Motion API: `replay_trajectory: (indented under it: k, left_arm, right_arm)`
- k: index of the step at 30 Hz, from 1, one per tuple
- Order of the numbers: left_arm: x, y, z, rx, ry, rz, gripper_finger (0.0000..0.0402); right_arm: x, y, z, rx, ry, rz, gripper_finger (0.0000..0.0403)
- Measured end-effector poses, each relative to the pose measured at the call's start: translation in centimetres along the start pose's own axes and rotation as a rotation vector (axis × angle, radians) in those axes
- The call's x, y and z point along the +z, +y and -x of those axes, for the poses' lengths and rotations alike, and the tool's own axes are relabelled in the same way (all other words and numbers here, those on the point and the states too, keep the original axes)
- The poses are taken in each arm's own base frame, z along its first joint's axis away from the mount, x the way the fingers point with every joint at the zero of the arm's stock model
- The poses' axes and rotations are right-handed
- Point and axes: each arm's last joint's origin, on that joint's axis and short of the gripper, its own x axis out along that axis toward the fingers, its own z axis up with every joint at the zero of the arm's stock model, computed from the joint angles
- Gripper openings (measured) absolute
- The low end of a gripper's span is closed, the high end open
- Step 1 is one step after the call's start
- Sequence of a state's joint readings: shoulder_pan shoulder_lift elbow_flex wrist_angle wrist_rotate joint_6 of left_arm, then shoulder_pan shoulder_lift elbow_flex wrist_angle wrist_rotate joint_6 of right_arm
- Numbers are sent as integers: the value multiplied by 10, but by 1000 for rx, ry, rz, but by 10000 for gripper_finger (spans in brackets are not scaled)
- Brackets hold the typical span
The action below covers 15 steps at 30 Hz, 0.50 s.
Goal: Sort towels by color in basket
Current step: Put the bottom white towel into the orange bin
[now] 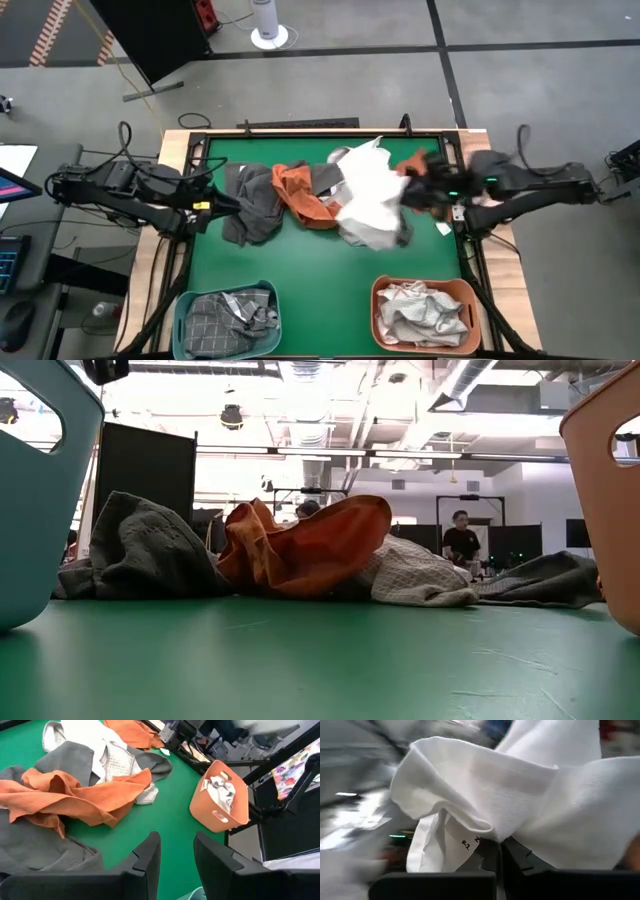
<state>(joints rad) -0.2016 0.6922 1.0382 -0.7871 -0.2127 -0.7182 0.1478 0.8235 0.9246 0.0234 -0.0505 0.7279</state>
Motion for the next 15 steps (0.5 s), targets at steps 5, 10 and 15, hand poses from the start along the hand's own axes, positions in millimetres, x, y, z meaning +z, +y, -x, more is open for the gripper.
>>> replay_trajectory:
  k: [5,10,15]
  left_arm:
    - [-3,3,2,17,26,-25,110]
    - [-4,3,2,22,36,-51,110]
    - [-5,5,2,34,51,-61,110]
  right_arm:
    - [-16,30,19,169,128,-73,29]
    - [-63,38,25,75,515,-288,25]
    - [-112,43,40,-140,948,-468,25]
